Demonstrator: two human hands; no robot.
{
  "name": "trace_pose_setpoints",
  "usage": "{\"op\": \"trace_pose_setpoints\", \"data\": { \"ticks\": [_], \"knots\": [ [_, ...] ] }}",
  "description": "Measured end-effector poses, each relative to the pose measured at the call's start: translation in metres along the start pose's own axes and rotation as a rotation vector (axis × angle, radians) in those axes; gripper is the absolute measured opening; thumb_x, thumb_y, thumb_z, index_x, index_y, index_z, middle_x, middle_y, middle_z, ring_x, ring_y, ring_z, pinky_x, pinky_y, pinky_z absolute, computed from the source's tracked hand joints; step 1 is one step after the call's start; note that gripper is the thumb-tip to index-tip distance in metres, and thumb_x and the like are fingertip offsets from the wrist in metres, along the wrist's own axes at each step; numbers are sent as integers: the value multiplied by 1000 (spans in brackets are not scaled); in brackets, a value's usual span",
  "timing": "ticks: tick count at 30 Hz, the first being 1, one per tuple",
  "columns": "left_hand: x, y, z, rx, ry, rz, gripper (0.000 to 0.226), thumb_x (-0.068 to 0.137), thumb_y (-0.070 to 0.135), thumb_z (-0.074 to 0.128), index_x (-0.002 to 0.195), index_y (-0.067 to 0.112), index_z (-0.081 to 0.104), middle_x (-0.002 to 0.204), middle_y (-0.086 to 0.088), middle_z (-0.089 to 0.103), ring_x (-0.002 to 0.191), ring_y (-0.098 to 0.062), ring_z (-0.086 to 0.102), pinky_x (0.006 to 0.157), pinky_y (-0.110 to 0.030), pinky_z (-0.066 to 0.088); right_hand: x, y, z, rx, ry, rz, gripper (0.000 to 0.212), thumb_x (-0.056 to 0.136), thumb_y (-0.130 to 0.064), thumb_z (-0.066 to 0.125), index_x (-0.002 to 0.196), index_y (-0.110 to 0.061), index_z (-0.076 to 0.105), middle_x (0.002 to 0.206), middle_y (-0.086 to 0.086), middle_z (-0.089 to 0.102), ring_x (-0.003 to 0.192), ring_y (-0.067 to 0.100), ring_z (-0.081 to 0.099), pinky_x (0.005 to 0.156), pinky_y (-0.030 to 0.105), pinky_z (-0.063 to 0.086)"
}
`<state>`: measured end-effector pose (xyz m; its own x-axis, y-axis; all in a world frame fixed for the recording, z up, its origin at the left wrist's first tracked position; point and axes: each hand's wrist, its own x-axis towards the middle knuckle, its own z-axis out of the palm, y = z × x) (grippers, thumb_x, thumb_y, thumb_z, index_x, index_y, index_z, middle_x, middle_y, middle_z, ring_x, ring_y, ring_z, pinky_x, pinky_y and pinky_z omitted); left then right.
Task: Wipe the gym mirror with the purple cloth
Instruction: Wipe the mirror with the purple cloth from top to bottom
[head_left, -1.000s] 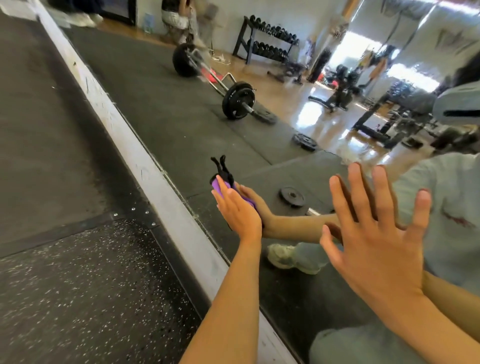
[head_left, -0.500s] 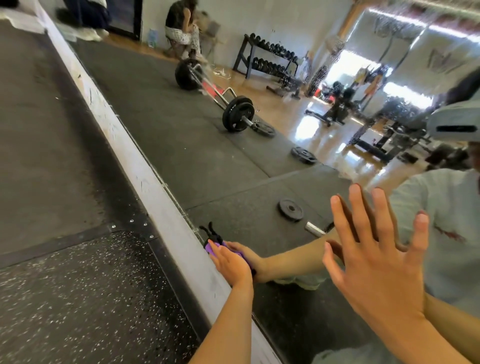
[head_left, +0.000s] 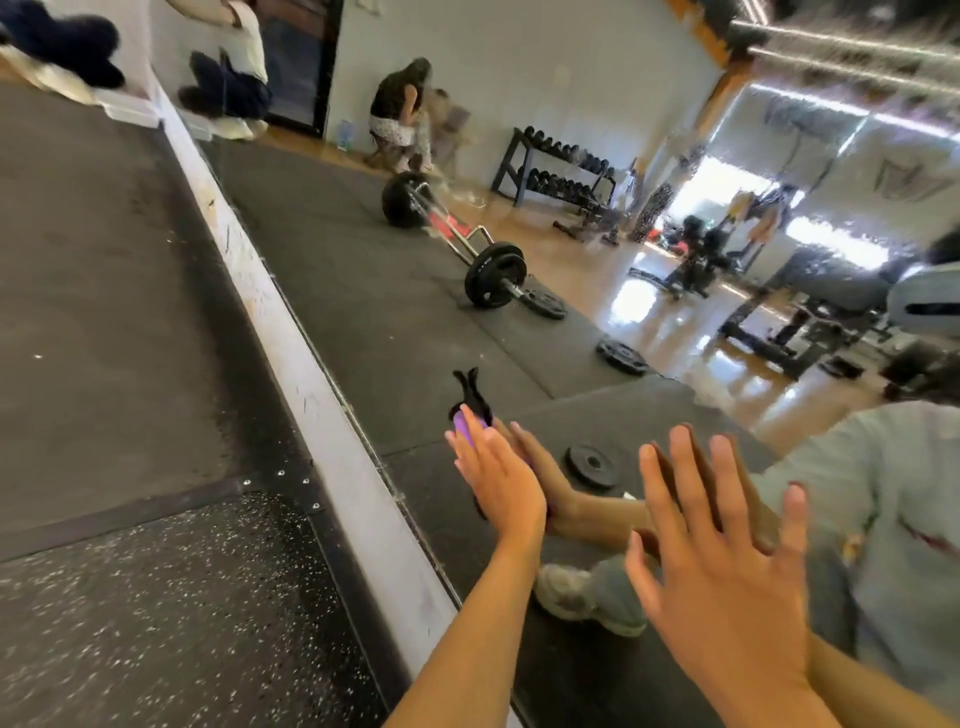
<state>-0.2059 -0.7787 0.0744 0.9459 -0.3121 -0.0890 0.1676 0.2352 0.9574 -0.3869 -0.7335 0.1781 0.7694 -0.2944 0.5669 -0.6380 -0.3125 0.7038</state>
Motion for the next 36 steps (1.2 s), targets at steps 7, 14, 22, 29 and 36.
{"op": "trace_pose_setpoints", "data": {
  "ticks": [7, 14, 22, 29, 36],
  "knots": [
    [-16, 134, 19, 106, -389, 507, 56, 112, 50, 23, 163, 45, 1, 159, 33, -24, 154, 6, -20, 132, -36, -2, 1, 7, -17, 287, -62, -29, 84, 75, -32, 69, 154, -12, 49, 172, 14, 17, 158, 32, 20, 125, 62, 1],
    [-88, 273, 58, 285, -527, 972, 62, 112, 39, 24, 168, 22, 3, 171, 13, -13, 156, -4, -26, 129, -31, -12, 51, 122, -99, 552, 223, 388, 81, 88, -42, 41, 163, -13, 30, 173, 4, 17, 161, 24, 9, 125, 55, -15],
    [-131, 370, 95, 309, -544, 1523, 56, 112, 25, 34, 164, 6, 26, 173, -16, 19, 159, -10, -8, 129, -58, 14, 87, 185, -117, 353, 170, 499, 91, 96, -39, 52, 166, -6, 4, 175, 6, -2, 161, 24, -4, 125, 52, -19],
    [-102, 383, 104, 272, -511, 1676, 55, 110, 29, 33, 163, 12, 32, 172, -12, 26, 162, -13, 1, 131, -38, 5, 90, 181, -107, 136, 193, 511, 82, 97, -41, 34, 166, -9, 4, 175, 10, -1, 161, 28, 4, 127, 61, -7],
    [-91, 456, 123, 171, -523, 1900, 55, 109, 29, 36, 159, 6, 42, 167, -15, 36, 160, -31, 21, 131, -44, 12, 93, 177, -99, -29, 180, 562, 80, 94, -43, 38, 166, -13, 19, 174, 9, 11, 161, 29, 13, 125, 66, 2]
  ]
}}
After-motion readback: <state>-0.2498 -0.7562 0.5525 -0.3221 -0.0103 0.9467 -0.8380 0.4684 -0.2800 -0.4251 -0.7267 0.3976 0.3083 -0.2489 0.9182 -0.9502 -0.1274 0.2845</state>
